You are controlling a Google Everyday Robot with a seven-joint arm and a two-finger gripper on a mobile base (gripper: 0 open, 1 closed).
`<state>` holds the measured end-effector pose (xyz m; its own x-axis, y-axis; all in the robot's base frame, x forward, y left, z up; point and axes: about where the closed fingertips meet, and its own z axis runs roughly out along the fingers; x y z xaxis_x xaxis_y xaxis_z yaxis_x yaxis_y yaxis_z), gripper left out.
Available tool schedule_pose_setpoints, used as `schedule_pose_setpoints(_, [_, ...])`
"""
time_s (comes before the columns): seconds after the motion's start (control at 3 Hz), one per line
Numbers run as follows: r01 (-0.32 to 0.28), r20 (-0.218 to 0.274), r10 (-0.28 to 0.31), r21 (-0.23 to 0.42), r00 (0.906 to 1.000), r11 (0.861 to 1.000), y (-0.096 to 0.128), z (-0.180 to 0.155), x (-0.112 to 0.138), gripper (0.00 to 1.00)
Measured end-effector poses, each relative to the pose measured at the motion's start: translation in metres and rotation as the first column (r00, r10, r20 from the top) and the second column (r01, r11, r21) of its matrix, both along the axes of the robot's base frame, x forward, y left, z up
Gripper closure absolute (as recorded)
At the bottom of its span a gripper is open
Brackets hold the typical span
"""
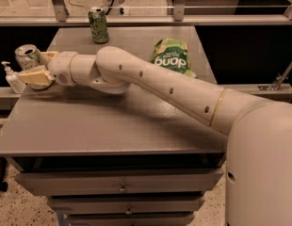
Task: Knock 7up can over
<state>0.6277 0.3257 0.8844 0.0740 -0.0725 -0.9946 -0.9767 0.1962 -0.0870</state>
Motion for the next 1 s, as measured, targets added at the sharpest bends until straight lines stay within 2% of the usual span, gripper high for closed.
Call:
schedule_pose_setpoints(0.33, [0.001,0.008,-0.001,0.008,1.0000,1.000,-0.008,0.002,-0.006,0.64])
schedule_pose_setpoints(0.67, [-0.001,0.009,0.001,0.003,1.0000,1.000,-0.032,0.012,-0.011,0.87])
schedule_pose_setpoints(1.0, [-0.014,0.009,0.014,-0.051,0.9999,0.999,-0.076,0.024,-0.021,1.00])
